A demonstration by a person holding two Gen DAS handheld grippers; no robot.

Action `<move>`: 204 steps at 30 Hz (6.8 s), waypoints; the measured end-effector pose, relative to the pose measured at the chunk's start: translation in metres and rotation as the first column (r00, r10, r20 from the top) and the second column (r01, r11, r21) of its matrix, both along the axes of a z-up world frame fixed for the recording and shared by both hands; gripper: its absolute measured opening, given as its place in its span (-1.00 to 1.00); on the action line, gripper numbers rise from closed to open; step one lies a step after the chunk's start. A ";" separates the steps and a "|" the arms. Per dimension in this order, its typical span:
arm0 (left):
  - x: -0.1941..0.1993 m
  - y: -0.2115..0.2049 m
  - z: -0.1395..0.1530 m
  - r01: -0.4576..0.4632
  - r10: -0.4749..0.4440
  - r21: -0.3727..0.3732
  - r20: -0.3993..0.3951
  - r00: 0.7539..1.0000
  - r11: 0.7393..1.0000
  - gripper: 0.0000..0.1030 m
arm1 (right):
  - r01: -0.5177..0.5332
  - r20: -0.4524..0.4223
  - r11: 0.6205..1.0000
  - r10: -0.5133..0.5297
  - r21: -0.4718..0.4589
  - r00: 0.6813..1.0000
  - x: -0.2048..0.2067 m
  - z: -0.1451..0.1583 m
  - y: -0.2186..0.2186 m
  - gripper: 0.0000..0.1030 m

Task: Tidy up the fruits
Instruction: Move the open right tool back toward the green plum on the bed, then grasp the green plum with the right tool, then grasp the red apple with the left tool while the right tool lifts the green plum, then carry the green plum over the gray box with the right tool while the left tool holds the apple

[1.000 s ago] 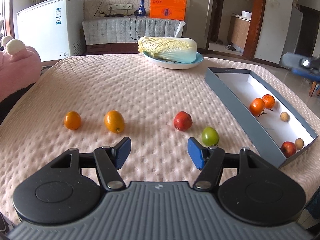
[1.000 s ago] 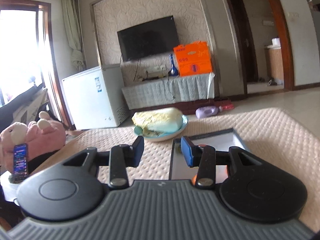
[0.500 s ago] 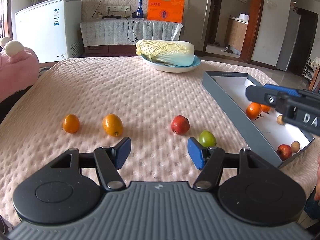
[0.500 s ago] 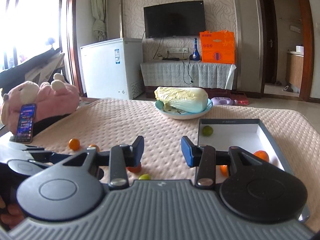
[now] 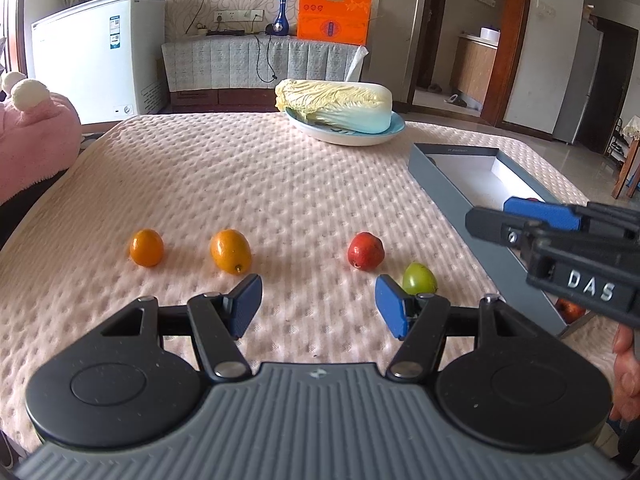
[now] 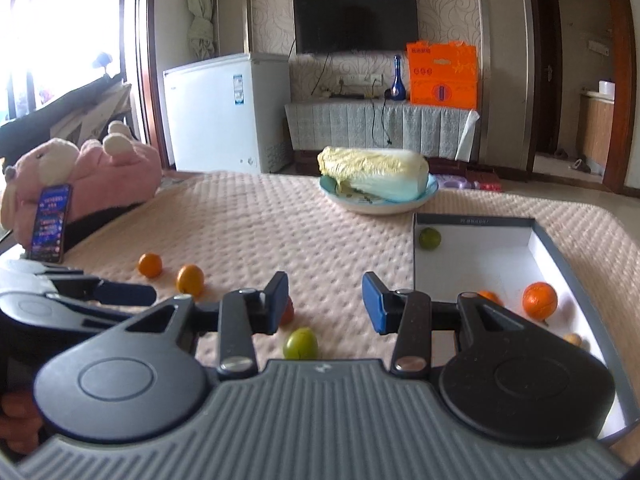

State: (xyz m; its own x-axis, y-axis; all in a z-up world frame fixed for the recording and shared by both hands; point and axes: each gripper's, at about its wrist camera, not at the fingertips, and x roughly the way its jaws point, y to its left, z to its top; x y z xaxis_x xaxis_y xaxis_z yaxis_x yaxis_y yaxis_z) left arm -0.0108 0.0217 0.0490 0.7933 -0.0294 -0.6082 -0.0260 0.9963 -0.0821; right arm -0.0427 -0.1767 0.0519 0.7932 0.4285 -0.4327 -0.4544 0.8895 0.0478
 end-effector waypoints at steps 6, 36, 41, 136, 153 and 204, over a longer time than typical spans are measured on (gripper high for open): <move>0.001 -0.002 -0.001 0.006 -0.006 0.010 -0.004 1.000 1.000 0.33 | -0.015 -0.029 0.999 0.014 -0.031 0.999 0.001 -0.005 0.007 -0.15; -0.002 0.006 0.007 0.006 -0.006 -0.029 0.017 1.000 1.000 0.33 | 0.023 -0.127 0.995 -0.036 -0.100 0.991 0.016 -0.025 0.026 -0.03; -0.001 0.010 0.008 0.000 0.000 -0.039 0.014 1.000 0.999 0.33 | -0.007 -0.143 0.994 -0.009 -0.111 0.990 0.017 -0.029 0.032 -0.03; 0.095 -0.039 -0.040 0.058 -0.055 0.036 -0.073 0.996 0.998 -0.07 | -0.135 -0.273 0.973 0.080 -0.189 0.959 0.004 -0.030 -0.002 -0.46; 0.083 -0.032 -0.024 0.064 -0.062 0.035 -0.041 0.997 0.997 -0.32 | -0.094 -0.232 0.982 0.054 -0.163 0.971 0.006 -0.021 -0.004 -0.46; 0.071 -0.087 0.007 0.150 -0.151 0.017 0.059 0.987 0.989 -0.32 | 0.029 -0.144 0.997 -0.039 -0.071 0.989 -0.013 0.011 -0.072 -0.46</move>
State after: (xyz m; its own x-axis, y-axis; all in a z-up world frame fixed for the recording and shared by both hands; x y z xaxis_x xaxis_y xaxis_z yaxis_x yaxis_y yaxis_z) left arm 0.0602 -0.0653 0.0561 0.8157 -0.1436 -0.5603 0.1287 0.9895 -0.0663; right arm -0.0554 -0.2488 0.0627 0.7336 0.3680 -0.5713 -0.4168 0.9076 0.0495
